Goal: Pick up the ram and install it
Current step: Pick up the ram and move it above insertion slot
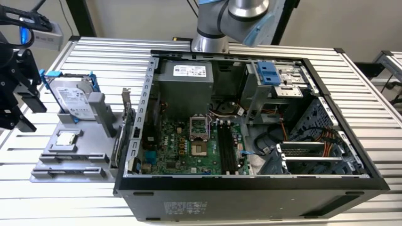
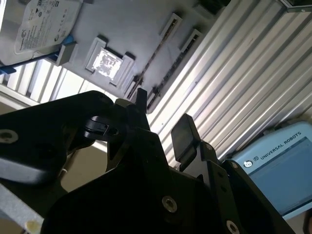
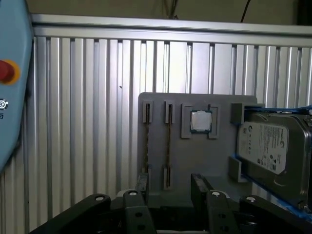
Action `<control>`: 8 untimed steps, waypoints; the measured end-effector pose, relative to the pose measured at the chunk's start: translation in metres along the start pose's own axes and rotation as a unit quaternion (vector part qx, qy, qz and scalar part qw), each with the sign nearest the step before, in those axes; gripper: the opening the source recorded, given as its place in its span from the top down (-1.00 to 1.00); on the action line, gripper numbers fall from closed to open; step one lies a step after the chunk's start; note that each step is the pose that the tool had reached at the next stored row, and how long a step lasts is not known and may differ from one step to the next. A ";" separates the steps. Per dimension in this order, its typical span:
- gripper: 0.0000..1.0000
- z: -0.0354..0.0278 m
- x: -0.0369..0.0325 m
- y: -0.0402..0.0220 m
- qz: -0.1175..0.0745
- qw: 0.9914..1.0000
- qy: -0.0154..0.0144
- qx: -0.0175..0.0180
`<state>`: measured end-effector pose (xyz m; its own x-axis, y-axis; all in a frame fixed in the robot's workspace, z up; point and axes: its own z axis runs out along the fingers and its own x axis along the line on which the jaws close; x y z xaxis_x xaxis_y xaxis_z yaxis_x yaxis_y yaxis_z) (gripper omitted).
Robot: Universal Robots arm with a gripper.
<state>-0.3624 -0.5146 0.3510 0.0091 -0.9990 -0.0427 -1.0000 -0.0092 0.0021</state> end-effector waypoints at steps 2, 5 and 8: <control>-1.00 0.0015 0.0001 0.0000 0.000 1.000 0.000 0.000; -1.00 0.0038 0.0004 0.0001 0.000 1.000 0.000 0.000; -1.00 0.0061 0.0006 0.0000 0.000 1.000 0.000 0.000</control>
<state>-0.3624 -0.5149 0.3449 0.0090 -0.9991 -0.0426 -1.0000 -0.0091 0.0023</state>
